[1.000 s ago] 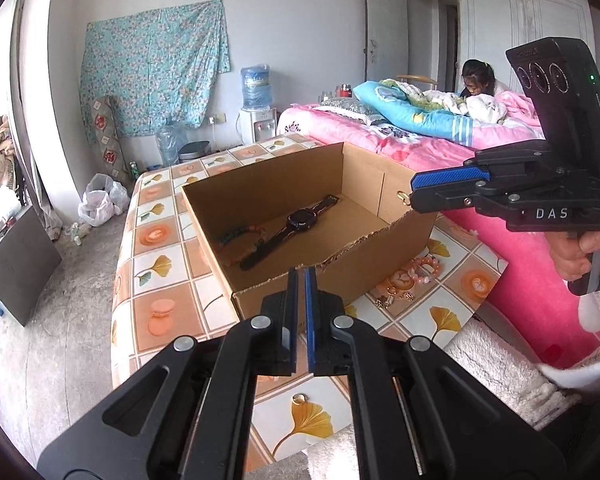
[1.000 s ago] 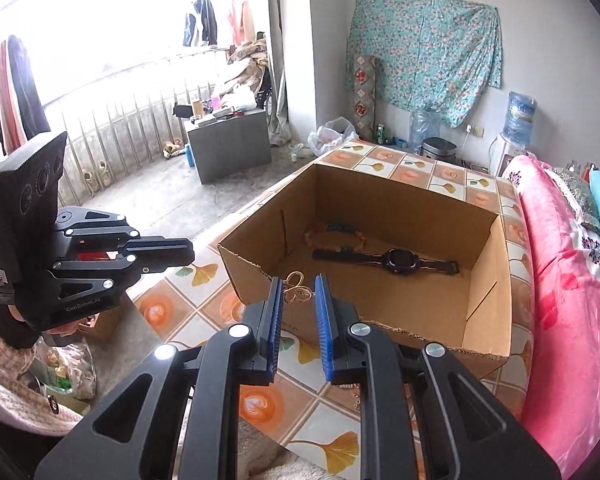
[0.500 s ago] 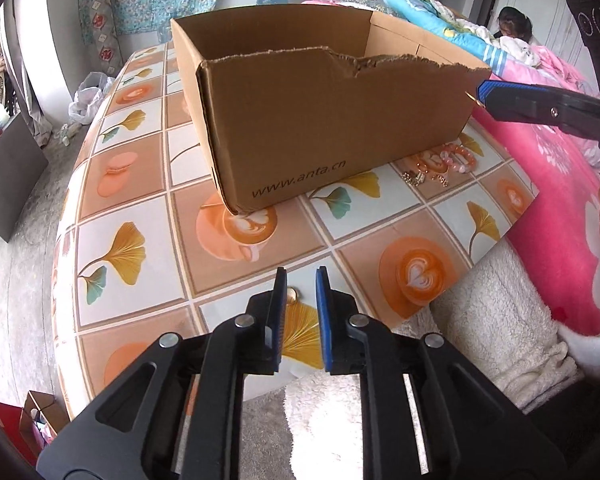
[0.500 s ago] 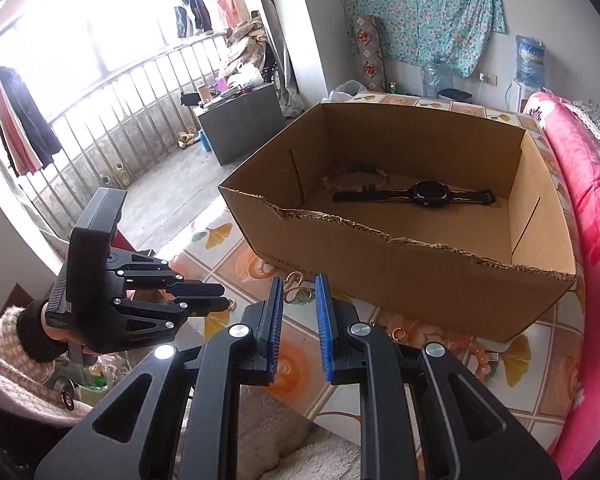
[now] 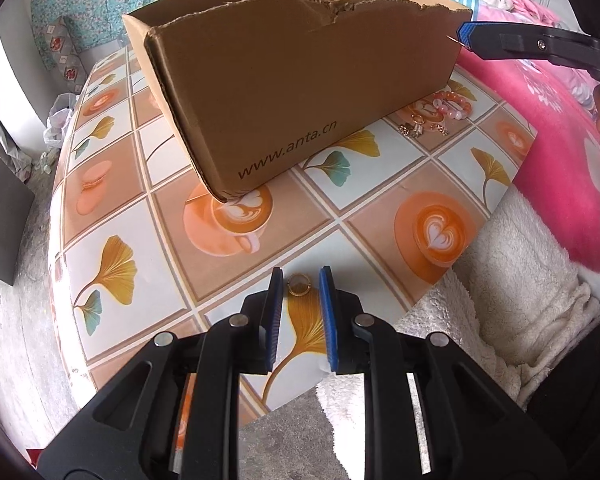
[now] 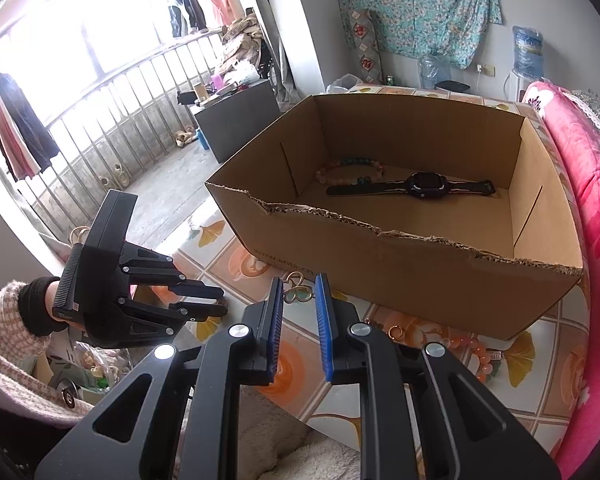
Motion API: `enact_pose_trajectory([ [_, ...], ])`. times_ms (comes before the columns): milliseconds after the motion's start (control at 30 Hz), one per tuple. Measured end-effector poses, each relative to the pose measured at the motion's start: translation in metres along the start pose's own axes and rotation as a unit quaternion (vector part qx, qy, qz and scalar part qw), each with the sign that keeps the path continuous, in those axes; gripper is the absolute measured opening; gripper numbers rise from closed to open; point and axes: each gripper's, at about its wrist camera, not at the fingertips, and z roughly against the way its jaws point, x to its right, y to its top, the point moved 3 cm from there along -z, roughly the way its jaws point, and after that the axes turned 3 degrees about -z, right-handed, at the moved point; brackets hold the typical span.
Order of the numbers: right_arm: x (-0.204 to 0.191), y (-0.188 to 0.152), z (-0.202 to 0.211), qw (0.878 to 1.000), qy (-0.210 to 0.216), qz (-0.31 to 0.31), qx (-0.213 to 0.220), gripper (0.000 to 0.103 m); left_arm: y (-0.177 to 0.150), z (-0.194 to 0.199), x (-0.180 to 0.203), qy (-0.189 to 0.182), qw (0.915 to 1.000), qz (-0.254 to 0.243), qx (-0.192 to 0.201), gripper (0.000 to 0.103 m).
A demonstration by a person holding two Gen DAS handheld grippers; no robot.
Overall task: Organize jewelry
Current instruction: 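Close the left gripper on the gold ring while the right gripper grasps the charm, lift both, then carry the ring and charm over the box and open both grippers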
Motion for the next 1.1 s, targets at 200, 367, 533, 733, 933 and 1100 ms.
enact_pose_trajectory([
  [200, -0.001, 0.000, -0.001, 1.000, -0.001, 0.001, 0.000, 0.017, 0.000, 0.000, 0.001, -0.005, 0.9998, -0.017, 0.002, 0.011],
  [367, -0.002, 0.001, 0.000, 1.000, -0.004, 0.004, 0.003, 0.017, -0.001, 0.001, 0.004, 0.005, 0.9997, -0.021, 0.013, 0.011],
  [533, -0.007, 0.004, 0.007, 1.000, -0.007, 0.008, 0.013, 0.017, 0.002, 0.015, 0.001, -0.005, 0.9995, 0.000, 0.030, 0.011],
  [733, -0.010, 0.032, 0.030, 0.997, -0.022, 0.032, 0.061, 0.017, 0.046, 0.092, 0.006, -0.047, 0.9873, 0.014, 0.151, 0.011],
  [933, 0.024, 0.068, 0.008, 0.999, -0.019, 0.000, 0.051, 0.017, 0.115, 0.104, 0.001, -0.050, 0.9767, 0.023, 0.207, 0.011],
  [1100, 0.064, 0.082, -0.035, 0.999, -0.027, -0.048, 0.000, 0.017, 0.159, 0.045, -0.022, -0.042, 0.9862, 0.062, 0.148, 0.011],
])
